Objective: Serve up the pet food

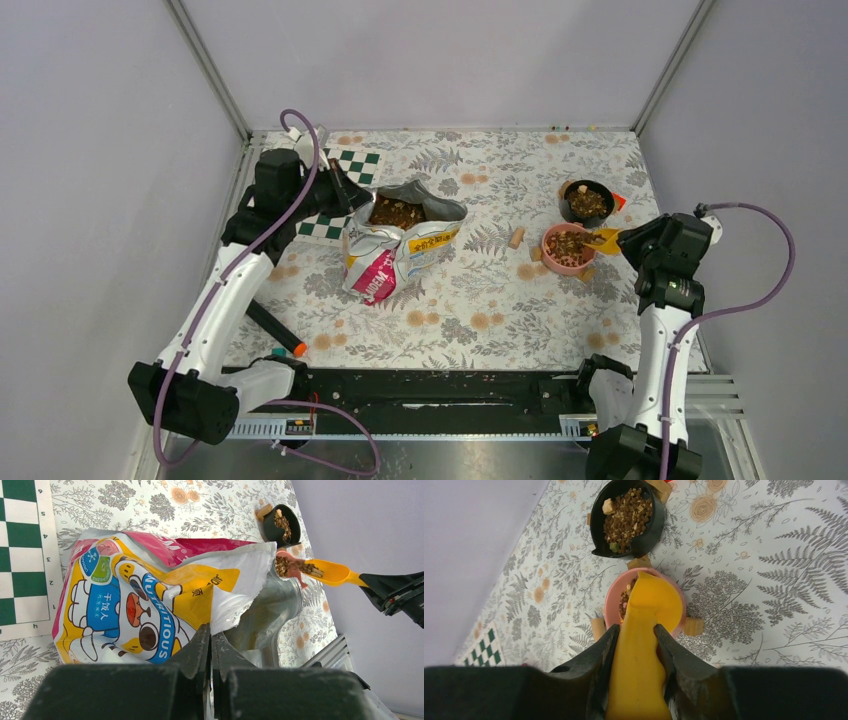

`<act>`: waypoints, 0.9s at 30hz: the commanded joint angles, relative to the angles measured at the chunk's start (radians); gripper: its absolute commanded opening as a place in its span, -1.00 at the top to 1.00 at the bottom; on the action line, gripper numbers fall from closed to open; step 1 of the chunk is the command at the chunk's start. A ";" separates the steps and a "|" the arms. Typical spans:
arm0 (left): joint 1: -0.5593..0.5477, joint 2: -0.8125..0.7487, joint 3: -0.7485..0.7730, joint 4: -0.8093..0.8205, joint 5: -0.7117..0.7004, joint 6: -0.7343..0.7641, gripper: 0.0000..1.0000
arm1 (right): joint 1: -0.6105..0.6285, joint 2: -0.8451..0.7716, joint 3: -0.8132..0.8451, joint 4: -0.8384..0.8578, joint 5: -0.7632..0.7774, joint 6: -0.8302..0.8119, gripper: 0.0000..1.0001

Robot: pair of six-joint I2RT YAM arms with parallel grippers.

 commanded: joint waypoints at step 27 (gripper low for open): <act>0.002 -0.018 0.047 -0.009 0.089 -0.071 1.00 | 0.313 -0.023 0.099 0.602 -0.580 0.301 0.96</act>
